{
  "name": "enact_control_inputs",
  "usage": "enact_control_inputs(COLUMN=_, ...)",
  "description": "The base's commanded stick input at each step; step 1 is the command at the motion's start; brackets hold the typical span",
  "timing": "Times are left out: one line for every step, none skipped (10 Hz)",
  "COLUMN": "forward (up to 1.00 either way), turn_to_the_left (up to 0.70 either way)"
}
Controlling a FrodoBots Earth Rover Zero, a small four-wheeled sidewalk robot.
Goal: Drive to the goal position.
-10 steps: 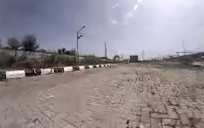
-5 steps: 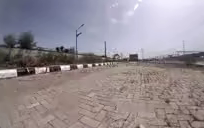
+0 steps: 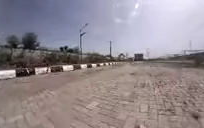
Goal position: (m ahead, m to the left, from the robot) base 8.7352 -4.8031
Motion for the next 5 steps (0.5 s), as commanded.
enact_control_inputs(forward=1.00, turn_to_the_left=0.00)
enact_control_inputs(forward=1.00, turn_to_the_left=0.00)
enact_control_inputs(forward=1.00, turn_to_the_left=0.00)
enact_control_inputs(forward=1.00, turn_to_the_left=0.00)
enact_control_inputs(forward=1.00, turn_to_the_left=0.00)
